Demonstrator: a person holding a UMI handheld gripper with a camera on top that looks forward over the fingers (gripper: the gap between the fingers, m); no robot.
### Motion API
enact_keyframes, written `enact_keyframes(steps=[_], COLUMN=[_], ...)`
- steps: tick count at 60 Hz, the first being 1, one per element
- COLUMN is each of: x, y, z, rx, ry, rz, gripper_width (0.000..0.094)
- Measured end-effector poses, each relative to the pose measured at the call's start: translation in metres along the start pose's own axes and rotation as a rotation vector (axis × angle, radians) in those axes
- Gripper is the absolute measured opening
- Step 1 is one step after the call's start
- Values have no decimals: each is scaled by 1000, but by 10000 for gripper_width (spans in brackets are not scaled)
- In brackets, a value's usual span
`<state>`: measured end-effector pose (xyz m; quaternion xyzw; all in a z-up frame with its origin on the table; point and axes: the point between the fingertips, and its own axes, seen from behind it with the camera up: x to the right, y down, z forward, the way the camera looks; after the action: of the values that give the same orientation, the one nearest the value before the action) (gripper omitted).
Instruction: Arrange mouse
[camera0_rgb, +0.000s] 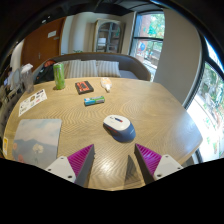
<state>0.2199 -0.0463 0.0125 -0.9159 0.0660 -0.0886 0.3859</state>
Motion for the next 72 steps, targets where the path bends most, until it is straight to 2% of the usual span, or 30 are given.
enact_keyframes(steps=[8, 10, 21, 31, 35, 39, 47, 57, 59, 65, 67, 72], x=[21, 22, 22, 45, 45, 41, 42, 45, 50, 50, 38, -40], y=[6, -4, -33, -49, -56, -59, -60, -64, -78, -153, -187, -232], z=[36, 43, 75, 100, 105, 109, 113, 105, 94, 25, -1, -54], rx=[-3, 27, 48, 88, 88, 92, 93, -24, -5, 159, 214, 322], ry=[-55, -75, -139, -146, -145, -135, -96, -68, -48, 7, -1, -65], rz=[-24, -3, 15, 50, 57, 70, 94, 187, 213, 208, 202, 171], gripper_width=[829, 820, 826, 808, 728, 577, 524, 414, 414, 414, 413, 414])
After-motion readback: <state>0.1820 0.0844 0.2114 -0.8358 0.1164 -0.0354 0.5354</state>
